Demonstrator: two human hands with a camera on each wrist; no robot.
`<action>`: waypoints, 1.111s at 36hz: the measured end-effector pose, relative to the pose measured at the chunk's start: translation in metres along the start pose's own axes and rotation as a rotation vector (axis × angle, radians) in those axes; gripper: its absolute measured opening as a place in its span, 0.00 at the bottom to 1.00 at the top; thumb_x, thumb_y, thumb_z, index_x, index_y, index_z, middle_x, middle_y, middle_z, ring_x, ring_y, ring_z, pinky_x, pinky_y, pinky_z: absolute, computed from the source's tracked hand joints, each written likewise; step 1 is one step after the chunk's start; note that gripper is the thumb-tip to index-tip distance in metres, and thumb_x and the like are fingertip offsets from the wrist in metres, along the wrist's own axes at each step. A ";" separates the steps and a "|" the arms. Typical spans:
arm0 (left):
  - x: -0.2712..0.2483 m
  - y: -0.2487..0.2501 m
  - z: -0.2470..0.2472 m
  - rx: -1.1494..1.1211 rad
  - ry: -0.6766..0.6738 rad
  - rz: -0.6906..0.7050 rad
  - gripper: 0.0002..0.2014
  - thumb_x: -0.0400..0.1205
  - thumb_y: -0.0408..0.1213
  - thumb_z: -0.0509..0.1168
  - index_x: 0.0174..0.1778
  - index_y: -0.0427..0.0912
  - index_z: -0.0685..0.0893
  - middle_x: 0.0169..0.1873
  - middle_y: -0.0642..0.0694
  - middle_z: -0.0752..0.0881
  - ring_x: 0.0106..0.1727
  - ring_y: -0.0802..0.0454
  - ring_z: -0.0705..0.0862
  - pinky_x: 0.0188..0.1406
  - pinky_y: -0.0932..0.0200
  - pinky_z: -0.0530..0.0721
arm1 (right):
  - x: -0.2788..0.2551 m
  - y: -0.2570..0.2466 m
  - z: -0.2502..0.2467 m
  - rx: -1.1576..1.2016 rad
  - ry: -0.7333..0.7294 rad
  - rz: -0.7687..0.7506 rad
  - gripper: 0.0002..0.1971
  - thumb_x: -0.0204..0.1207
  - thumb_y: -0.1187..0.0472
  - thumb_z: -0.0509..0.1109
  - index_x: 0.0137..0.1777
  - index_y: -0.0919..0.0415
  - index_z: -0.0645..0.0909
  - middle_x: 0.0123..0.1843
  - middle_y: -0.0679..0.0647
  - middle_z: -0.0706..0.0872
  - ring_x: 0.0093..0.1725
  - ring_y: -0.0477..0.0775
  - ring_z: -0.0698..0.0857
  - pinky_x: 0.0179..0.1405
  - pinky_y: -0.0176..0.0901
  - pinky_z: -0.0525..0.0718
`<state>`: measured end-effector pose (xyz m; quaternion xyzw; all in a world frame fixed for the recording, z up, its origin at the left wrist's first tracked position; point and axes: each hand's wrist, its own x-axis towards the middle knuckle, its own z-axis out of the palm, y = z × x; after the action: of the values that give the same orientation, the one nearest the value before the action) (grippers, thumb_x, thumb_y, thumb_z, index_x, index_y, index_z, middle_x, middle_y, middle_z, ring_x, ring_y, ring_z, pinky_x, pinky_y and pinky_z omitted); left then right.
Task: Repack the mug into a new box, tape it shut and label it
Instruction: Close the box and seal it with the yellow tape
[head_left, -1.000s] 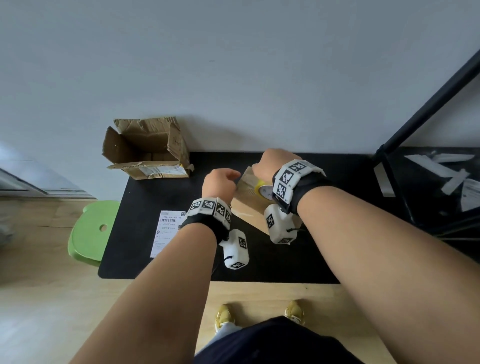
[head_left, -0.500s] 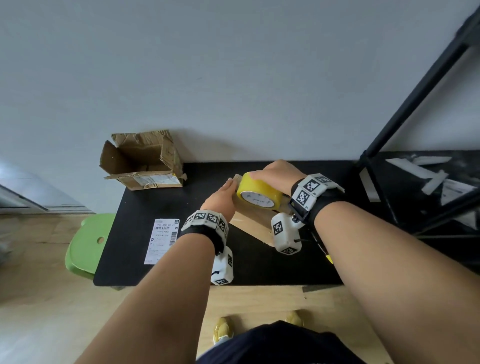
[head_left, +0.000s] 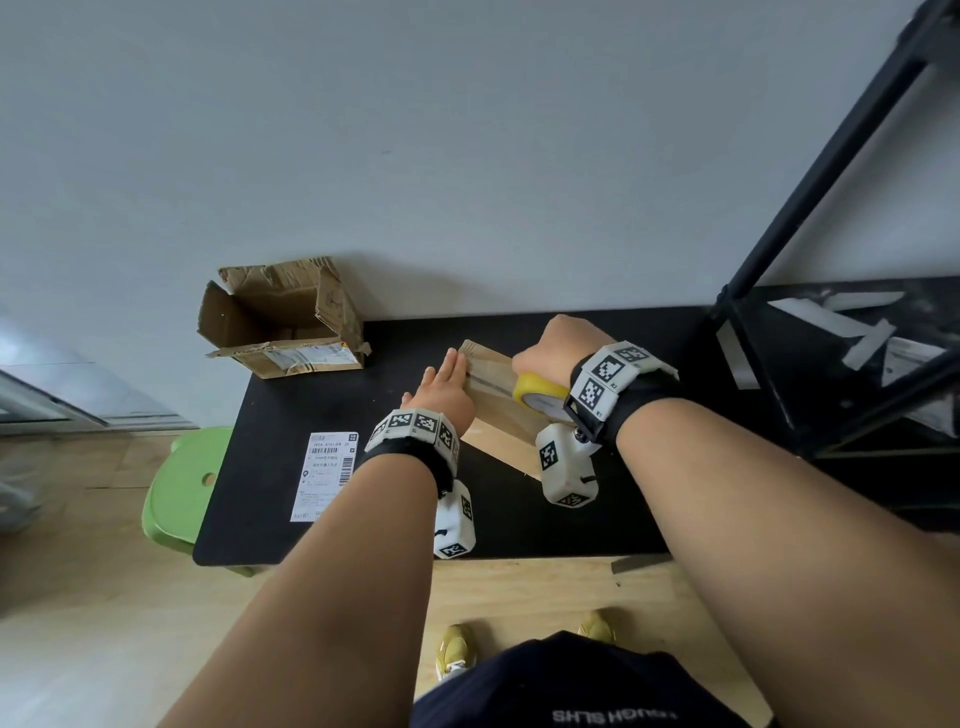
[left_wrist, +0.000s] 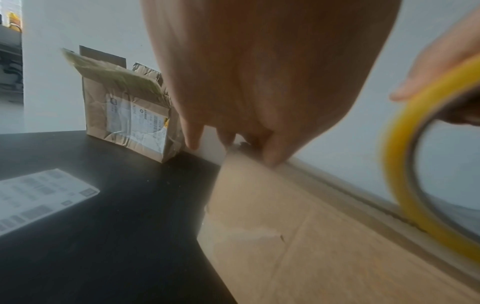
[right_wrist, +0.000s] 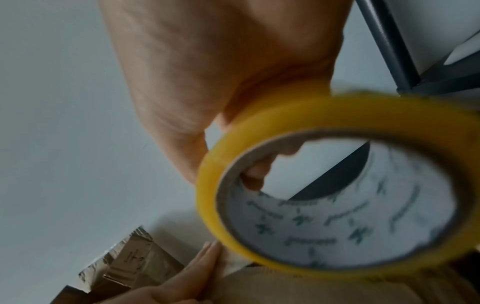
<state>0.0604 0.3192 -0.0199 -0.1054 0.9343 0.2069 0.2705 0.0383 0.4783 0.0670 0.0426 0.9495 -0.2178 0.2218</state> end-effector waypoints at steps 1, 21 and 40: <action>0.000 0.001 0.001 0.005 0.003 0.001 0.37 0.82 0.27 0.48 0.85 0.54 0.41 0.84 0.59 0.38 0.85 0.50 0.41 0.81 0.34 0.48 | -0.001 0.004 -0.001 -0.034 0.008 0.005 0.10 0.69 0.54 0.68 0.34 0.61 0.78 0.34 0.54 0.83 0.32 0.56 0.83 0.31 0.40 0.75; -0.002 0.012 0.011 0.008 0.069 -0.036 0.34 0.84 0.30 0.46 0.85 0.53 0.42 0.84 0.58 0.39 0.85 0.49 0.41 0.82 0.35 0.46 | -0.017 0.053 -0.001 0.144 -0.003 0.095 0.15 0.62 0.46 0.69 0.34 0.59 0.80 0.35 0.55 0.86 0.33 0.57 0.86 0.30 0.42 0.75; 0.001 0.005 0.010 0.069 0.070 0.002 0.35 0.83 0.29 0.47 0.85 0.53 0.42 0.84 0.57 0.39 0.85 0.48 0.40 0.81 0.32 0.45 | -0.019 0.079 0.034 -0.130 0.100 0.110 0.11 0.74 0.55 0.65 0.34 0.59 0.78 0.32 0.53 0.83 0.30 0.54 0.82 0.29 0.39 0.76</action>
<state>0.0627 0.3279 -0.0269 -0.1023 0.9498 0.1711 0.2410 0.0827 0.5351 0.0172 0.0909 0.9678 -0.1409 0.1879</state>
